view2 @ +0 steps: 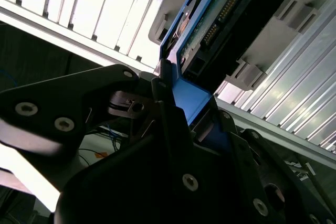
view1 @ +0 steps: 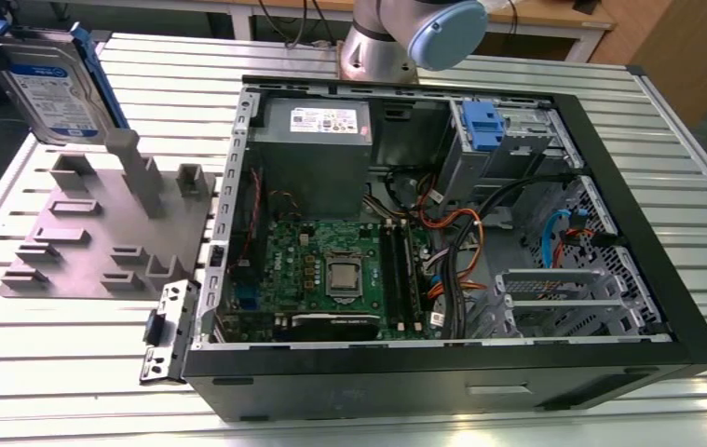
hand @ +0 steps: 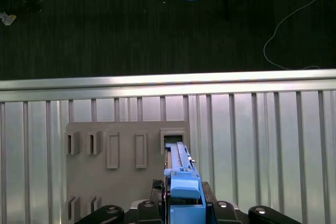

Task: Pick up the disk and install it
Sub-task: 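Pick up the disk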

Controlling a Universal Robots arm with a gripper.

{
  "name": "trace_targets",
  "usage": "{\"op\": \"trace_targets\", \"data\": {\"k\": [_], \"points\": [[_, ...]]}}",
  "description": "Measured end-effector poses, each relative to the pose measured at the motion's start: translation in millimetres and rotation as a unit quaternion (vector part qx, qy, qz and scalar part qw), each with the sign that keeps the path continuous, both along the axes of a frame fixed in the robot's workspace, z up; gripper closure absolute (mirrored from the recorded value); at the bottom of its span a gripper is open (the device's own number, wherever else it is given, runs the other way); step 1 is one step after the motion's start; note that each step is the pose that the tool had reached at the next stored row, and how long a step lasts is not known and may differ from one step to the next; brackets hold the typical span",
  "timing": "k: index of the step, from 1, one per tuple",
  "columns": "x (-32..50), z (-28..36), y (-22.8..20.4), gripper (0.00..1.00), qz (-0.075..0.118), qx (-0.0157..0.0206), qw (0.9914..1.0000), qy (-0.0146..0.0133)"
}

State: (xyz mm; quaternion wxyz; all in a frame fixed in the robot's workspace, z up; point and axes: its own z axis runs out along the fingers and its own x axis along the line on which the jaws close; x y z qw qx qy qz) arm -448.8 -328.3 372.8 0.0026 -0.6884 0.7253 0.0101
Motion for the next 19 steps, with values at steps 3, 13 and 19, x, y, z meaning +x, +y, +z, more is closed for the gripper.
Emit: {"op": "trace_targets", "data": {"k": [3, 13, 19], "points": [[0.0, 0.3, 0.0, 0.63, 0.0, 0.0, 1.0, 0.0], [0.0, 1.2, 0.0, 0.63, 0.0, 0.0, 1.0, 0.0], [0.0, 1.8, 0.0, 0.63, 0.0, 0.0, 1.0, 0.0]]}}
